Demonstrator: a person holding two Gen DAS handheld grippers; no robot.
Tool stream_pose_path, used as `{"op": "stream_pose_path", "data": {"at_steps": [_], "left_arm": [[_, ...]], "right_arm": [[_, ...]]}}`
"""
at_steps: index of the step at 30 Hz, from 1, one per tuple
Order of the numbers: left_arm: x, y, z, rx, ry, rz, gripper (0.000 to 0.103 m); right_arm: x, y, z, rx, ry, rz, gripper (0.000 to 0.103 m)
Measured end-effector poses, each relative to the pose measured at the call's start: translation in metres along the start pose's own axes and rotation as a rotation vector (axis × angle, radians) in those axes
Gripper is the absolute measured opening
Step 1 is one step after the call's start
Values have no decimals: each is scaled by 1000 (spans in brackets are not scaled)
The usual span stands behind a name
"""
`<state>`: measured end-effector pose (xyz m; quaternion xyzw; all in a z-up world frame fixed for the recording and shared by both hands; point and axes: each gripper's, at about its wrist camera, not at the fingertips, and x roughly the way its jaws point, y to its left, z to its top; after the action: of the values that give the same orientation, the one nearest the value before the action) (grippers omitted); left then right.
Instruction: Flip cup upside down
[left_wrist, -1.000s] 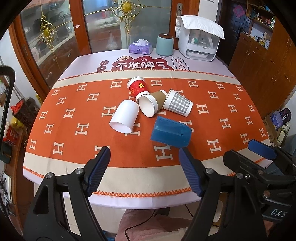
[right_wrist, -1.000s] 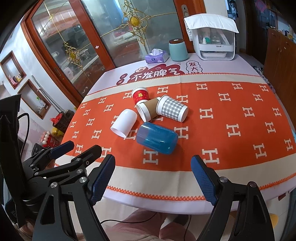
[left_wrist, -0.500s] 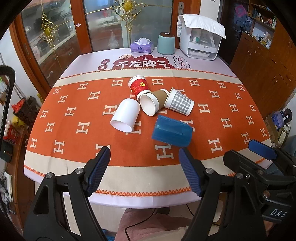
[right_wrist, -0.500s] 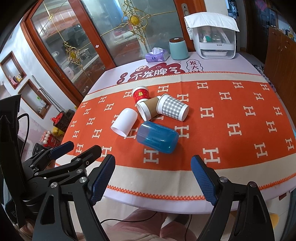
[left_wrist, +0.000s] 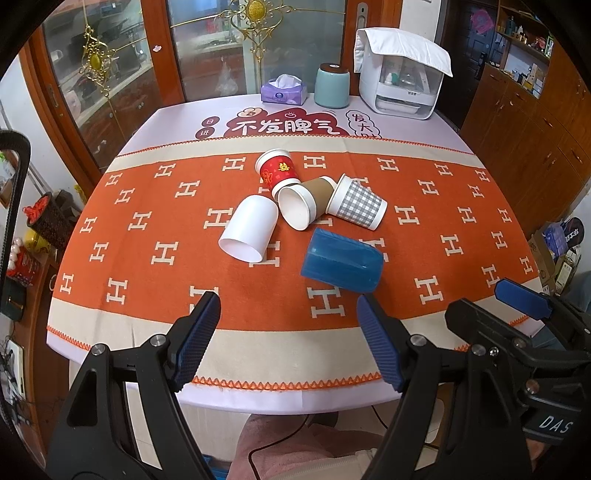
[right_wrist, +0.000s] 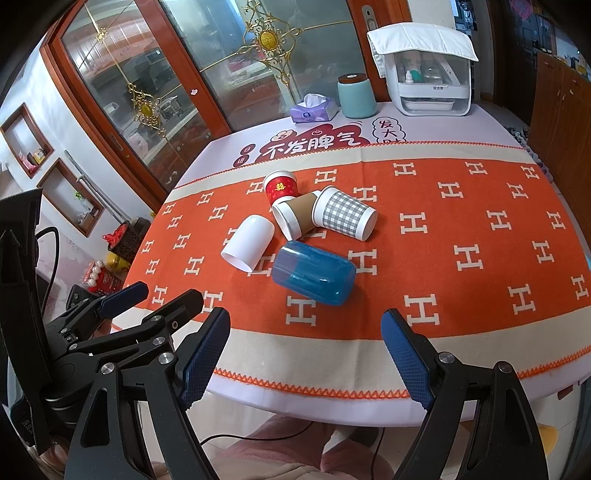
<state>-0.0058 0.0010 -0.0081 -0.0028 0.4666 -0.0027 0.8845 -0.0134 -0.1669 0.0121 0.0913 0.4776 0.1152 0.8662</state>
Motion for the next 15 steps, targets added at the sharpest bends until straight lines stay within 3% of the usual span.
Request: {"op": "stream_pose_path", "data": {"at_steps": [15], "left_arm": [[3,1,-3,-1,17,7,74]], "right_arm": [[5,2,-7,10,13,7,85]]}}
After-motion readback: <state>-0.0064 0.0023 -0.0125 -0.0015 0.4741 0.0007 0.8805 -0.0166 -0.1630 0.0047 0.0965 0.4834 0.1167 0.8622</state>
